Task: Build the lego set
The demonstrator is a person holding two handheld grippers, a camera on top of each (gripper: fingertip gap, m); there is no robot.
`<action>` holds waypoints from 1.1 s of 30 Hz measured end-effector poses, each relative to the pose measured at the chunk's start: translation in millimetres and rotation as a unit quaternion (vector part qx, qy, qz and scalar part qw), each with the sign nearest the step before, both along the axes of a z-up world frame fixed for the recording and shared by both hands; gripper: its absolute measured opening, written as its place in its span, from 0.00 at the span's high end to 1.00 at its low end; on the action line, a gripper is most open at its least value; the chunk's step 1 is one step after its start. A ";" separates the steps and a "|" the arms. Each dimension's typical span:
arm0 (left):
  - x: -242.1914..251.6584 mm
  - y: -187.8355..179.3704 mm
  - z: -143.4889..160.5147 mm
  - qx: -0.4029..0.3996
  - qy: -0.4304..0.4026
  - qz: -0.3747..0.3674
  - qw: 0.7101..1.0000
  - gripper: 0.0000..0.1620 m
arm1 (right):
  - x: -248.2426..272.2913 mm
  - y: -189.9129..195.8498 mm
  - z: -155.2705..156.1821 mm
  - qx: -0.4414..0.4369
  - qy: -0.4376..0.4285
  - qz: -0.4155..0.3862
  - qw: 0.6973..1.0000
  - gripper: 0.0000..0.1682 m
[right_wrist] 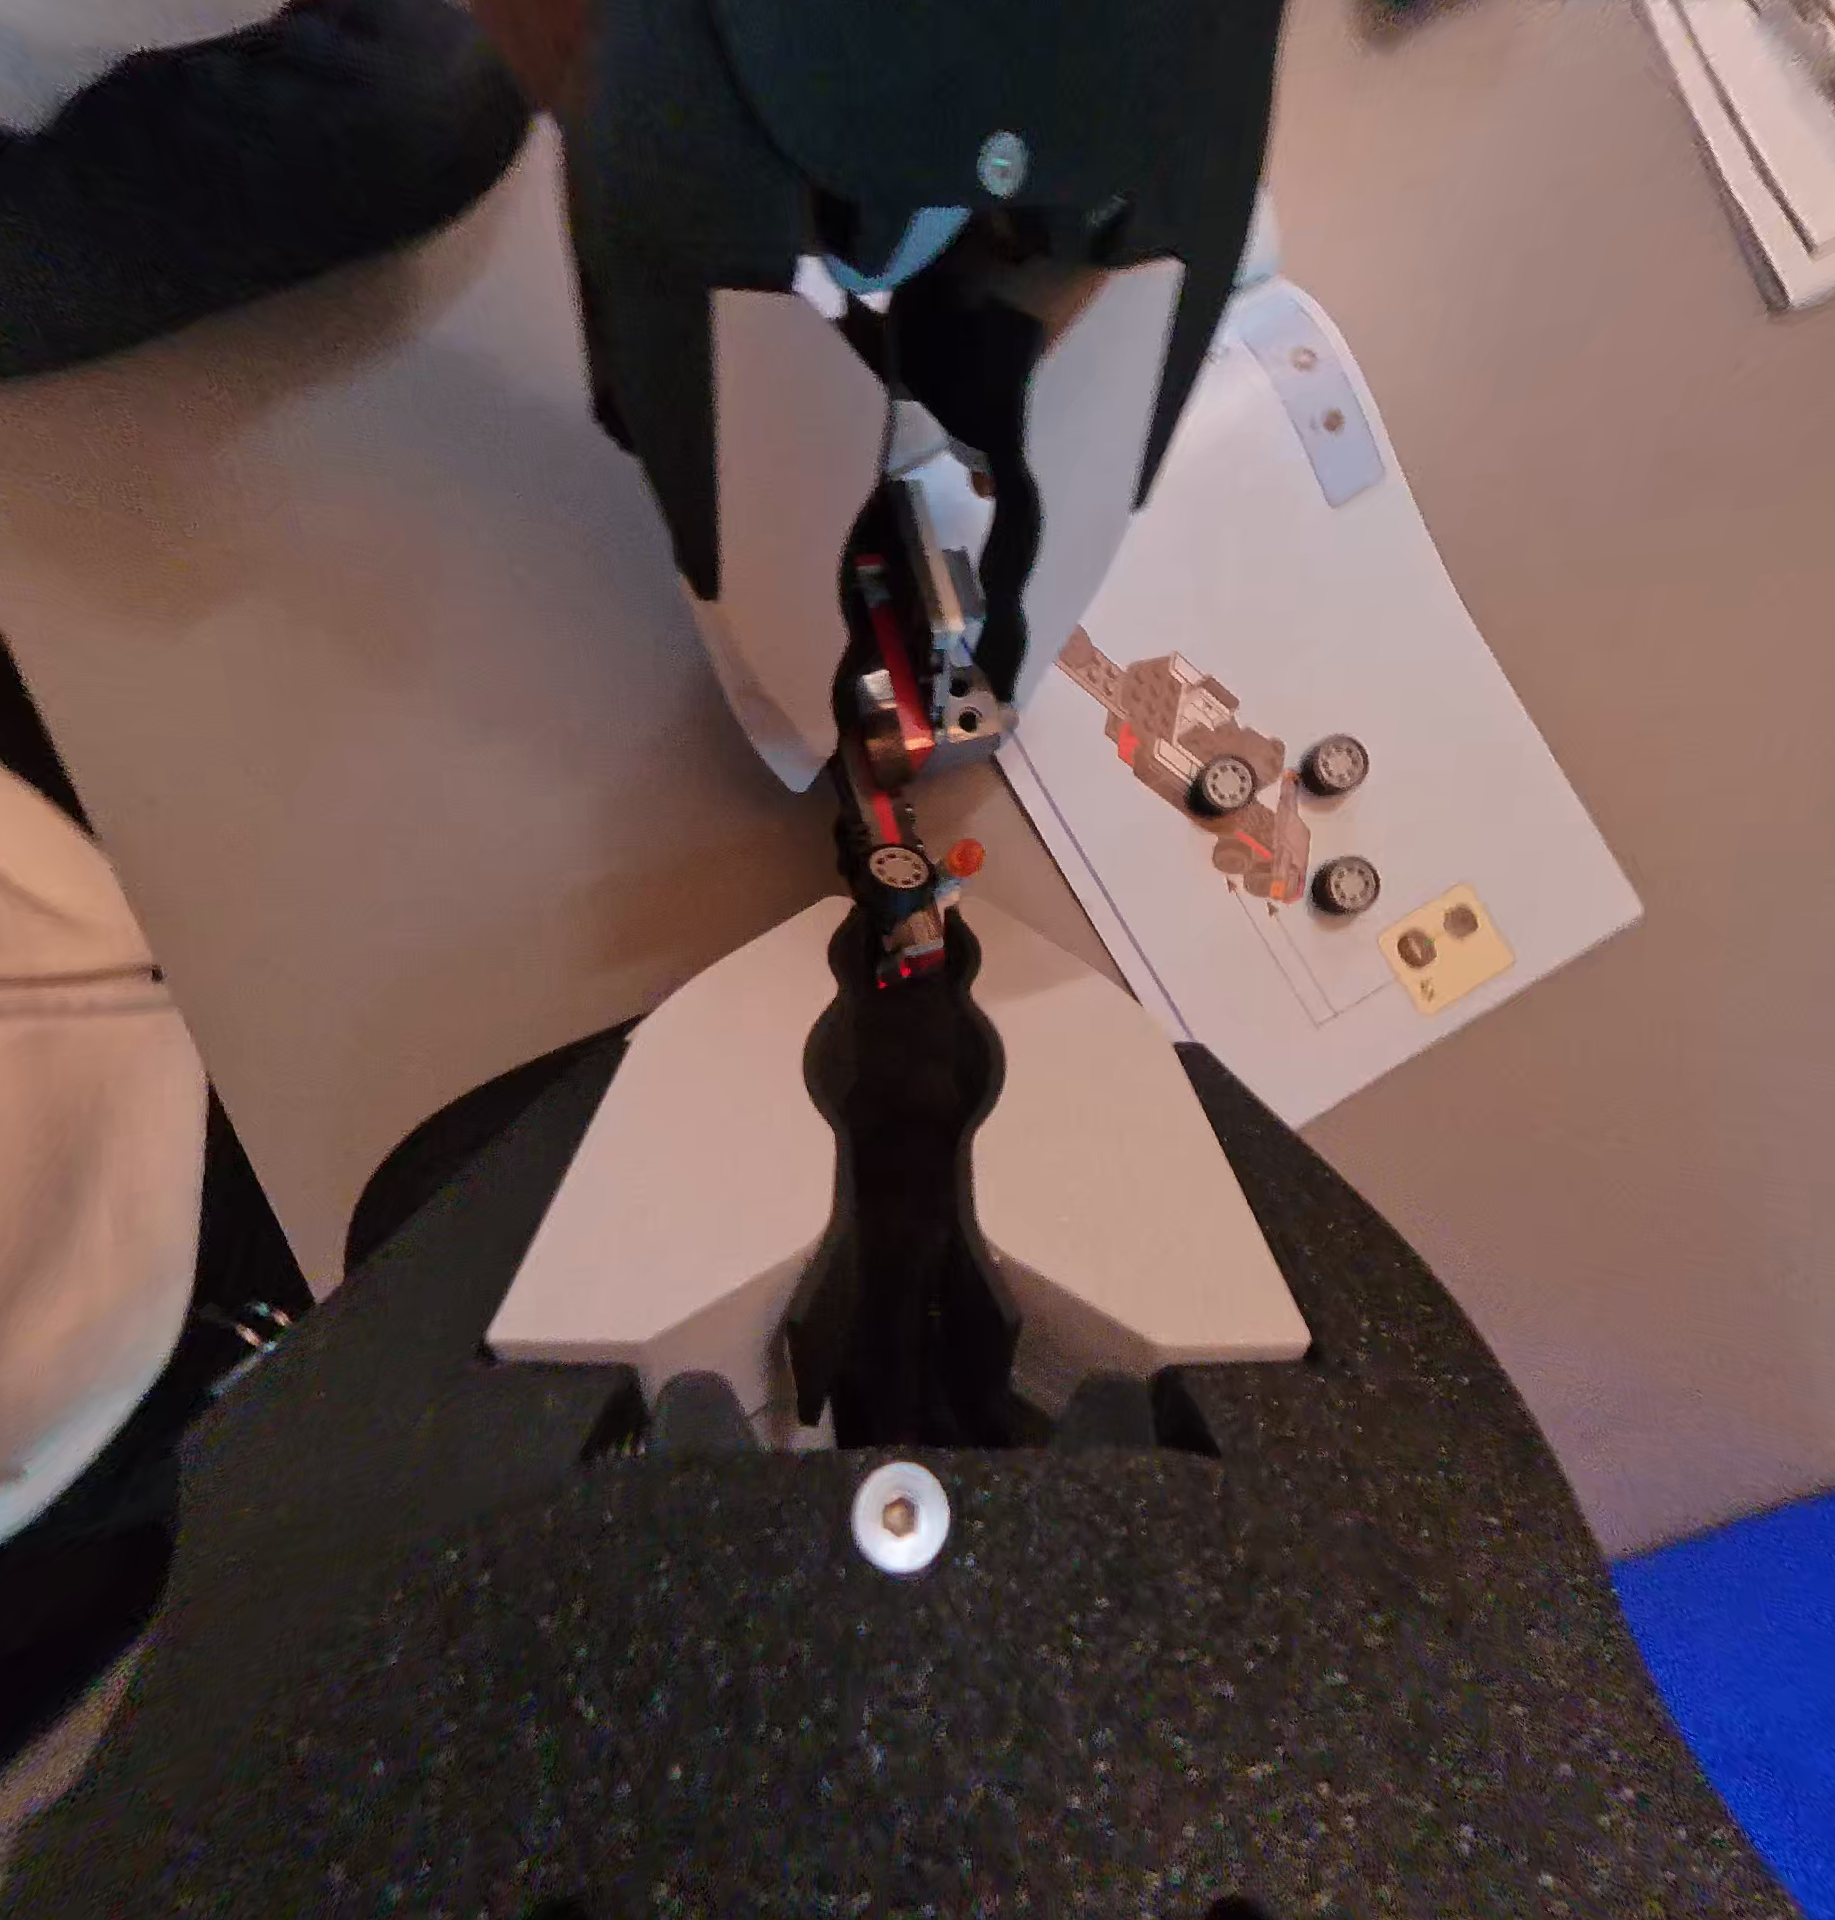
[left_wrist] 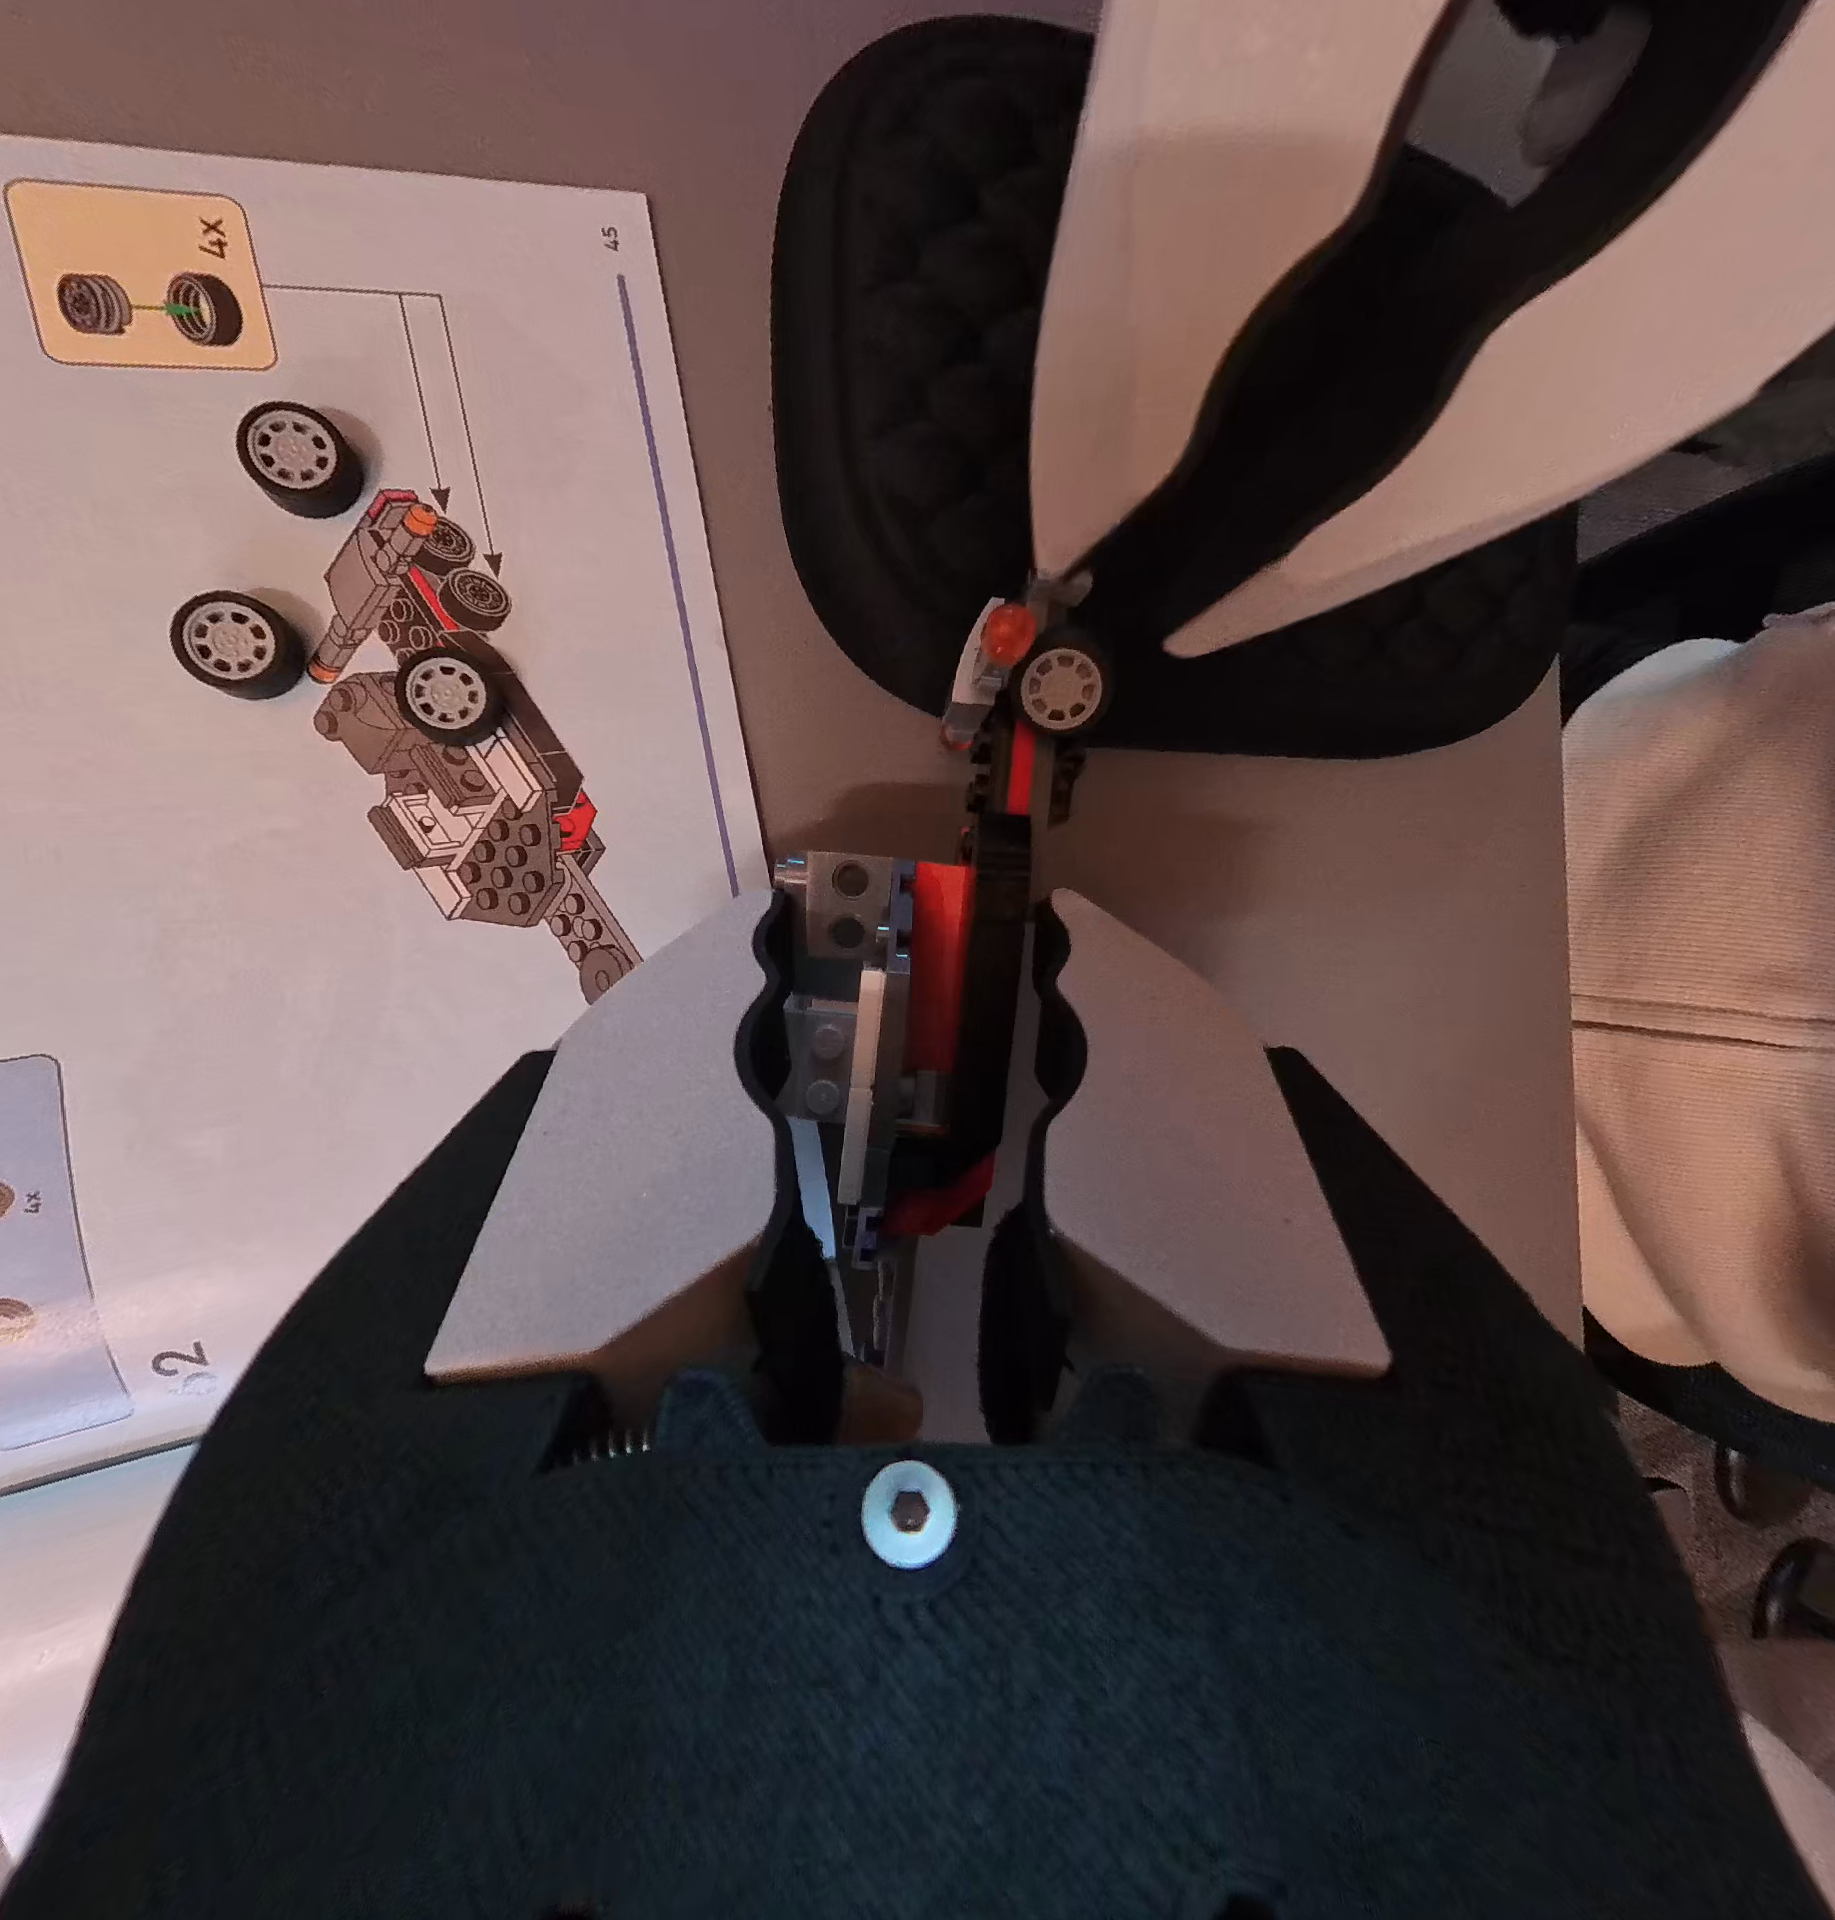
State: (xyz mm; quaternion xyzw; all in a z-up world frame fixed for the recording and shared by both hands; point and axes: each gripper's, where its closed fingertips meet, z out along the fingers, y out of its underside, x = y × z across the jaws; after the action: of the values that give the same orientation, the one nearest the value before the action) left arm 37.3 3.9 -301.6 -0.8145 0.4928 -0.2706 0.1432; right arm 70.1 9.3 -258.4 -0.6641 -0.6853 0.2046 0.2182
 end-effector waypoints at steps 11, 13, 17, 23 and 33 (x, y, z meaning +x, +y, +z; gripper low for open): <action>-0.3 -1.8 -0.4 -0.002 0.015 0.009 1.000 0.73 | -6.0 -1.7 -12.2 0.001 0.001 -0.096 0.995 0.91; -0.4 -1.6 -0.4 -0.001 0.014 0.009 1.000 0.73 | -5.8 -1.1 -12.2 0.008 0.003 -0.087 0.996 0.91; 0.0 -1.4 -0.5 -0.006 0.007 0.010 1.000 0.73 | -2.8 1.1 5.1 0.005 0.077 -0.072 0.994 0.92; 0.1 -1.3 -0.6 -0.008 0.002 0.009 1.000 0.73 | 28.4 2.5 -1.1 0.023 0.108 -0.082 0.991 0.92; 0.0 -1.5 -0.6 -0.004 0.006 0.008 1.000 0.73 | 55.9 -9.0 -30.4 0.024 -0.066 -0.037 0.997 0.89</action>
State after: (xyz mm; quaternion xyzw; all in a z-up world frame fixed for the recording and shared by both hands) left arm 37.3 2.4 -302.2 -0.8206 0.4863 -0.2663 0.1388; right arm 126.0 0.3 -288.8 -0.6952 -0.6782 0.1353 0.1958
